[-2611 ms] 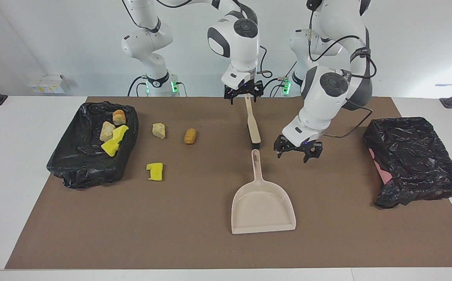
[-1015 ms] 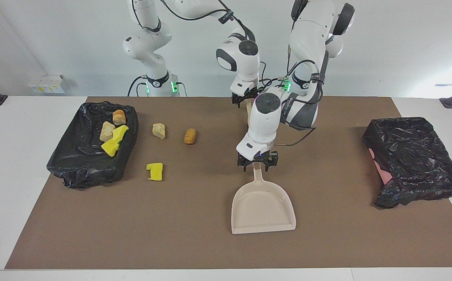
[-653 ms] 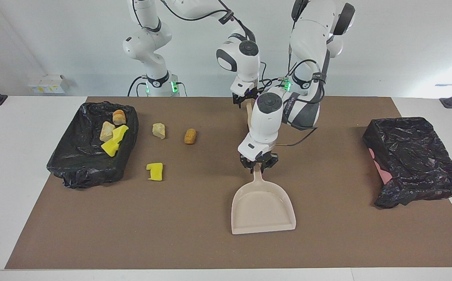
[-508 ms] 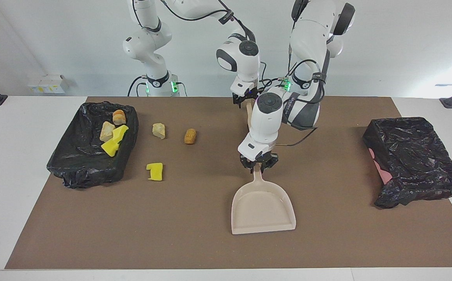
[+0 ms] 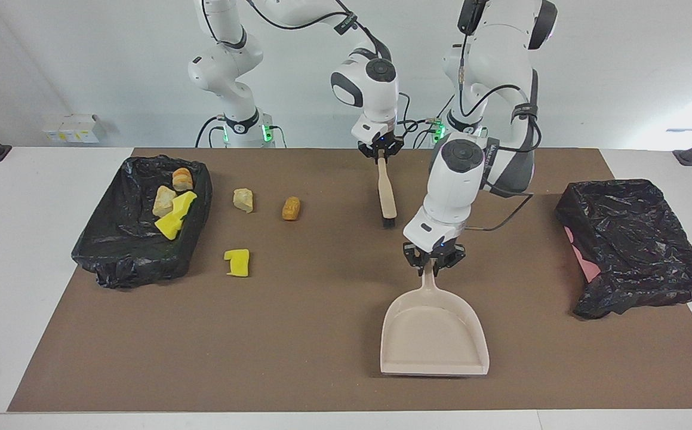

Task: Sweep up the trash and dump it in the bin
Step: 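Move the dustpan with the left gripper while the right gripper grasps the brush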

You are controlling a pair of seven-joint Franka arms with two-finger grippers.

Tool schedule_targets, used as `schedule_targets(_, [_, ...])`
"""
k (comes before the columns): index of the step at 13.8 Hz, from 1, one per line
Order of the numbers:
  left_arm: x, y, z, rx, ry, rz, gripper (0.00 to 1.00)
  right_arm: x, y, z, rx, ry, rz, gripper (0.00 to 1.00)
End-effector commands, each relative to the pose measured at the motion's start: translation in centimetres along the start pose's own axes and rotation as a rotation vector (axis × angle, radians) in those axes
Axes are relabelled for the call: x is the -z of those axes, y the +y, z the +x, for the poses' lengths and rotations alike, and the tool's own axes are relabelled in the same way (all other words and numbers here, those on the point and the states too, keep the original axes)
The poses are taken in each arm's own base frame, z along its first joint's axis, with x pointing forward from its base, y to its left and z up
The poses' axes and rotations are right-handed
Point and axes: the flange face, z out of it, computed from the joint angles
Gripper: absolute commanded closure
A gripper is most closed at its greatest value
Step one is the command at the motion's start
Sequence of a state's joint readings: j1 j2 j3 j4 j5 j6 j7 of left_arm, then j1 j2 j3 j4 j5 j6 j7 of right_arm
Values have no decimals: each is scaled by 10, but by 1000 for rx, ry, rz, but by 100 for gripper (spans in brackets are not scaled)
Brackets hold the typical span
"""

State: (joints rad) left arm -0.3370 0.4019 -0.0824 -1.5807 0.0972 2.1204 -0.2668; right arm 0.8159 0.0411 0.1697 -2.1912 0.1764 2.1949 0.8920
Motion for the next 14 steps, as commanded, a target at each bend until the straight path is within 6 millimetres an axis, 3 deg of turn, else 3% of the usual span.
schedule_targets(1, [27, -25, -4, -88, -12, 26, 100, 51, 36, -6, -58, 8, -12, 100])
schedule_targets(5, [49, -76, -7, -295, -59, 40, 100, 72, 83, -17, -162, 18, -161, 100])
schedule_targets(7, [53, -95, -10, -438, -87, 37, 100, 66, 110, -24, -187, 0, -275, 100])
schedule_targets(10, [49, -115, -21, -636, -145, 20, 100, 47, 157, -16, -337, -38, -336, 100])
schedule_targets(12, [45, -124, -29, -803, -164, 4, 100, 33, 199, -6, -397, -56, -373, 100])
schedule_targets(14, [40, -124, -38, -995, -182, -20, 100, 29, 224, 2, -405, -48, -407, 100])
